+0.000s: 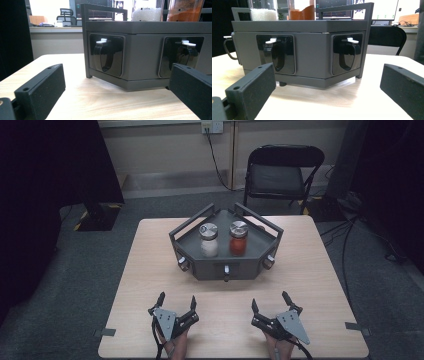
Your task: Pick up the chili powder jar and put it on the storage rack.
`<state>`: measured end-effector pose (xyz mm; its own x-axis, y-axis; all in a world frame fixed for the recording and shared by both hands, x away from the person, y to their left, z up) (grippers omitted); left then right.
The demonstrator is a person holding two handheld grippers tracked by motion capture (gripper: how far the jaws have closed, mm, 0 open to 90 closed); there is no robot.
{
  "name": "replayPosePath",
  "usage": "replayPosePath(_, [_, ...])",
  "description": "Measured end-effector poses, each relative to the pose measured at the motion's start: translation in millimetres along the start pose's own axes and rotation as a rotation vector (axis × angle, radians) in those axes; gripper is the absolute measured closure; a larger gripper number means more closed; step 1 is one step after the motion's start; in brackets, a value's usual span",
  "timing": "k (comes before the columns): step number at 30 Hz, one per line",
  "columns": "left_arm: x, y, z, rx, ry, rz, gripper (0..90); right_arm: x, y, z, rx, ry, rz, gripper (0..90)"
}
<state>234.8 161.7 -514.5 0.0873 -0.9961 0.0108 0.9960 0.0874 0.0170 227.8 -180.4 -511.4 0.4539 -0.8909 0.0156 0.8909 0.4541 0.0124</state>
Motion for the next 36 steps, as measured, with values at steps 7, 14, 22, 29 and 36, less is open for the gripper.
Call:
replayPosePath(7, [0.0,0.0,0.0,0.000,0.000,0.000,0.5,-1.2,-2.0,-1.3,0.014,-0.002,-0.012,0.0])
replayPosePath(14, [0.0,0.0,0.0,0.000,0.000,0.000,0.5,-0.3,-2.0,-0.9,0.009,-0.001,-0.001,0.0])
replayPosePath(22, [0.0,0.0,0.0,0.000,0.000,0.000,0.5,-0.6,-2.0,-0.9,0.009,-0.002,-0.005,0.0])
replayPosePath(29, [0.0,0.0,-0.1,0.000,0.000,0.000,0.4,-0.2,-2.1,-0.9,0.008,-0.001,0.000,0.0])
replayPosePath(36, [-0.1,0.0,-0.1,0.000,-0.001,0.000,0.2,0.1,-2.2,-0.9,0.008,-0.001,0.003,0.0])
Point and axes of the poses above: each handheld gripper's, and its own axes: y roughly forward along the jaws, z roughly out of its top, x roughly to its right, the point moved 8 cm from there along y, roughly forward along the jaws, and after that the axes turned 14 degrees about z, right-handed, at the moved point
